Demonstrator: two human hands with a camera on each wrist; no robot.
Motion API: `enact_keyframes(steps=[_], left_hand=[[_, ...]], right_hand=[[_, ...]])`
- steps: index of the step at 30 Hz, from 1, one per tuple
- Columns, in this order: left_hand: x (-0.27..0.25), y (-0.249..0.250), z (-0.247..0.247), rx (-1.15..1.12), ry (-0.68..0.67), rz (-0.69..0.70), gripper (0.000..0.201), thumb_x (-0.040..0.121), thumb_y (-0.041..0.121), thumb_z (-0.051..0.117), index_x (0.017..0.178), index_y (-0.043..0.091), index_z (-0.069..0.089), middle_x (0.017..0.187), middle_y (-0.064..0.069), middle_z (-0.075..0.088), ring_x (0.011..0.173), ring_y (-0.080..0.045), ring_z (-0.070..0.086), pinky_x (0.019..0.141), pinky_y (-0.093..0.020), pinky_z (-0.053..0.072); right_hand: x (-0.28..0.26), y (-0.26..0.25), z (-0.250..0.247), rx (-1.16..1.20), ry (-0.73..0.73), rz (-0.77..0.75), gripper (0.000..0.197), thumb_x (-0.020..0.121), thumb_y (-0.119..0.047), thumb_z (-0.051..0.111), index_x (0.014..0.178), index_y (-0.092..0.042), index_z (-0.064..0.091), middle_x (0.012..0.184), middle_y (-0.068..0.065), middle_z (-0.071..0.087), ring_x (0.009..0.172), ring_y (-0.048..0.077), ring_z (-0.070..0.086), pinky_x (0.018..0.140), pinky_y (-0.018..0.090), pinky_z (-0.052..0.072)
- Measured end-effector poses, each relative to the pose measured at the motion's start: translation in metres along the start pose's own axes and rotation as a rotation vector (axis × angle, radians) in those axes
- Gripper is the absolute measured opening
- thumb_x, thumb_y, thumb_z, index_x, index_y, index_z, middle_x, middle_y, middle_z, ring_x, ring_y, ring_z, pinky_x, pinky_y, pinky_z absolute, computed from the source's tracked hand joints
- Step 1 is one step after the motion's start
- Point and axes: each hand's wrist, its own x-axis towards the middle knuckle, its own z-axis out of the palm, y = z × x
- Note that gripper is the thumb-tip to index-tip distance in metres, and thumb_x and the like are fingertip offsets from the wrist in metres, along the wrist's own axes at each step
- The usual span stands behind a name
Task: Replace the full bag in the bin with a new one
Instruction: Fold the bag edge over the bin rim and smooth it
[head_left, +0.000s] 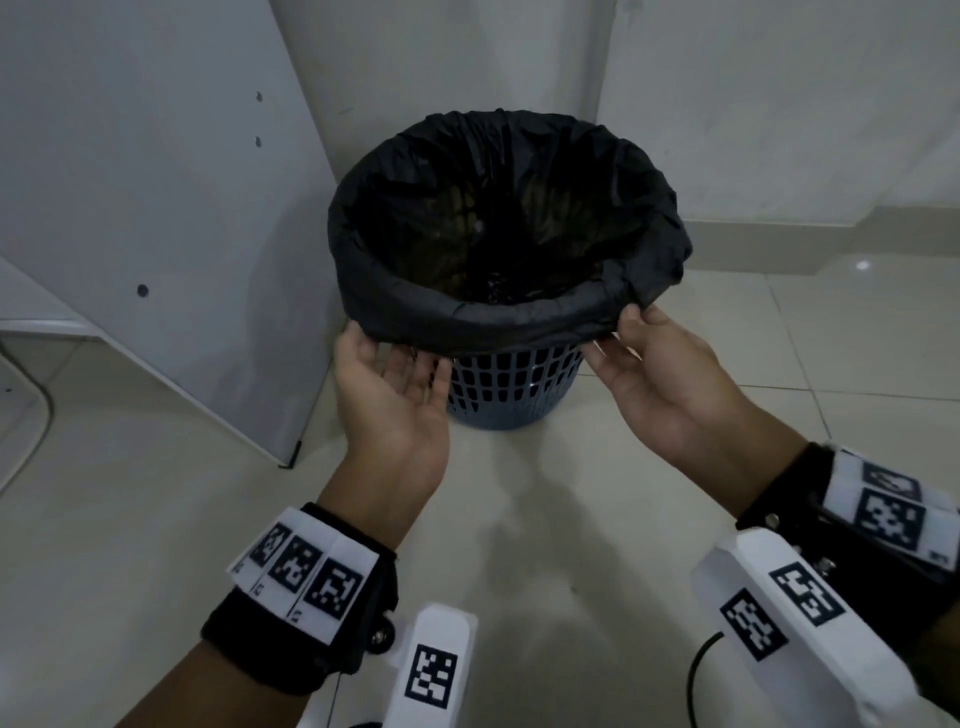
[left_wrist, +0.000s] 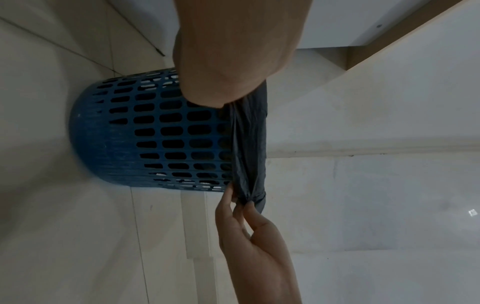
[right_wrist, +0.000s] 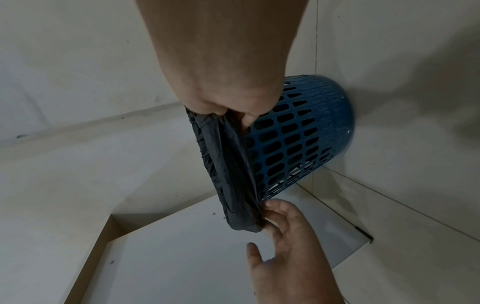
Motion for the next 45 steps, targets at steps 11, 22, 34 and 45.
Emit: enact_keyframes(steps=[11, 22, 34, 45], left_hand=[[0.024, 0.021, 0.006, 0.055, -0.049, -0.137, 0.023, 0.108, 0.010, 0.039, 0.112, 0.007, 0.061, 0.100, -0.006, 0.068, 0.094, -0.015, 0.065, 0.077, -0.025, 0.055], [-0.008, -0.015, -0.006, 0.150, -0.072, -0.079, 0.041, 0.096, 0.052, 0.056, 0.115, 0.018, 0.068, 0.085, 0.006, 0.066, 0.074, -0.010, 0.062, 0.075, -0.025, 0.056], [0.004, -0.010, 0.004, 0.083, -0.086, -0.075, 0.034, 0.104, 0.008, 0.047, 0.138, 0.008, 0.054, 0.085, -0.001, 0.071, 0.070, -0.007, 0.071, 0.072, -0.022, 0.060], [-0.030, -0.026, -0.012, 0.424, -0.199, 0.109, 0.040, 0.098, 0.043, 0.056, 0.126, 0.016, 0.066, 0.116, -0.003, 0.074, 0.110, -0.016, 0.069, 0.091, -0.031, 0.054]], right_hand=[[0.001, -0.009, 0.011, 0.065, -0.017, 0.034, 0.032, 0.101, -0.025, 0.055, 0.126, -0.006, 0.060, 0.109, 0.009, 0.075, 0.106, 0.024, 0.071, 0.094, 0.041, 0.057], [0.008, -0.010, 0.017, 0.060, -0.017, -0.019, 0.026, 0.095, -0.015, 0.065, 0.117, -0.003, 0.063, 0.111, 0.014, 0.073, 0.103, 0.025, 0.072, 0.089, 0.039, 0.059], [-0.007, 0.012, 0.019, -0.042, -0.185, 0.032, 0.036, 0.098, -0.022, 0.059, 0.129, -0.003, 0.058, 0.120, 0.010, 0.071, 0.112, 0.019, 0.068, 0.100, 0.034, 0.053], [-0.030, 0.052, 0.048, -0.186, -0.324, 0.090, 0.034, 0.099, -0.020, 0.058, 0.119, 0.006, 0.064, 0.116, 0.018, 0.071, 0.104, 0.029, 0.070, 0.096, 0.033, 0.054]])
